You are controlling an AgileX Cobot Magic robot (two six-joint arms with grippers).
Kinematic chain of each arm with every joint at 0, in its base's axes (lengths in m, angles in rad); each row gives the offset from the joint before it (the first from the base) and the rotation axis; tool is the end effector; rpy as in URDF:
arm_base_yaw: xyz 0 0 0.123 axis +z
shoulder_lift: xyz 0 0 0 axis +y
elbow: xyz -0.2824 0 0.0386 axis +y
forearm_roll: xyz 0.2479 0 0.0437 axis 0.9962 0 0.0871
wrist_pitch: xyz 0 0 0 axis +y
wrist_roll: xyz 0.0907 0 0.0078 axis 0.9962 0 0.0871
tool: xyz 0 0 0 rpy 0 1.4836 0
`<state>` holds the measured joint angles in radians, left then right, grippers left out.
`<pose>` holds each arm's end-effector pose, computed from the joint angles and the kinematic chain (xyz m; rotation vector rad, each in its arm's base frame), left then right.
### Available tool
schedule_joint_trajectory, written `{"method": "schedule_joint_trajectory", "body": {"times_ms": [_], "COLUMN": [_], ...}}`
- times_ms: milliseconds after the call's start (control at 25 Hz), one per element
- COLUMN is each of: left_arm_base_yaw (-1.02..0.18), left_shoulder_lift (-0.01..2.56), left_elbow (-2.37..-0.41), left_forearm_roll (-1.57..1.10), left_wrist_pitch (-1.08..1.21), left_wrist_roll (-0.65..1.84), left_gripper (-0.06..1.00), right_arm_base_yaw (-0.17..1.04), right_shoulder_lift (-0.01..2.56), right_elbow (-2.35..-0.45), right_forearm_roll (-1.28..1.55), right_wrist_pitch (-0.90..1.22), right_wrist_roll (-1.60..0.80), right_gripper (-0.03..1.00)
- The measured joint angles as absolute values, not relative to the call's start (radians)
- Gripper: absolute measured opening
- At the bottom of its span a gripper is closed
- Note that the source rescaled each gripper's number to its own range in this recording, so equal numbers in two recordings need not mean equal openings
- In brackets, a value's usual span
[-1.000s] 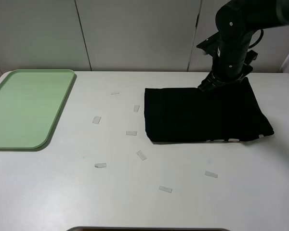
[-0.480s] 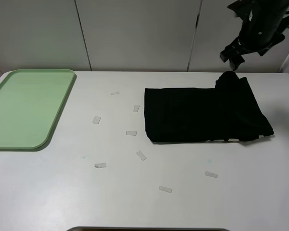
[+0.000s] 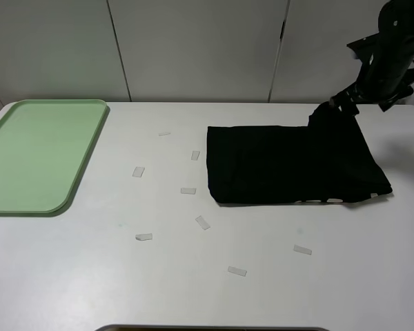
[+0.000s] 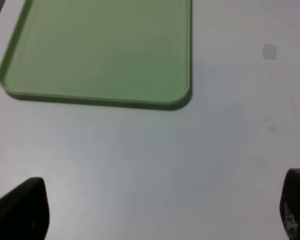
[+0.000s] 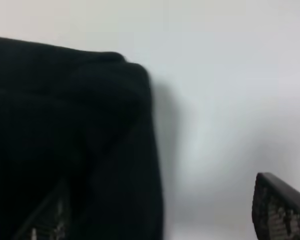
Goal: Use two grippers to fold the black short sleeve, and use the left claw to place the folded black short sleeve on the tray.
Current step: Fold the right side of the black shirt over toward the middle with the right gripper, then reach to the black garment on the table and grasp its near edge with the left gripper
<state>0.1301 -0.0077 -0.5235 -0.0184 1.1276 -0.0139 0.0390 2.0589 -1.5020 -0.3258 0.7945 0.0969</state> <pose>-0.0114 -0.0030 0.2782 -0.1477 2.0750 0.0488 0.4295 -0.0041 0.1766 -0.1897 2.7939 -0.3463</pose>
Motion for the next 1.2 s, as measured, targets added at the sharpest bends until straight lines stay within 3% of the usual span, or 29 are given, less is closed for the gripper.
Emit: {"method": "schedule_joint_trajectory", "body": {"times_ms": [320,680,1200], "left_arm_base_yaw": [0.130,0.130,0.130], "left_shoulder_lift": [-0.008,-0.008,-0.008], "left_elbow": [-0.523,-0.523,-0.523], "left_forearm_roll": [-0.018,-0.018,-0.018], "left_wrist_pitch": [1.128,1.126,1.126], "left_wrist_roll": [-0.014,-0.014,-0.014], "left_gripper": [0.91,0.91,0.91], "right_arm_base_yaw": [0.041,0.041,0.041], "right_shoulder_lift": [2.150,2.199,1.852], "right_elbow": [-1.502,-1.504,-1.505], "right_forearm_roll": [-0.135,-0.118,-0.124], "right_wrist_pitch": [0.764,0.757,0.957], "right_wrist_roll": [0.015,0.000,-0.005], "right_gripper": [0.81,0.81,0.81]}}
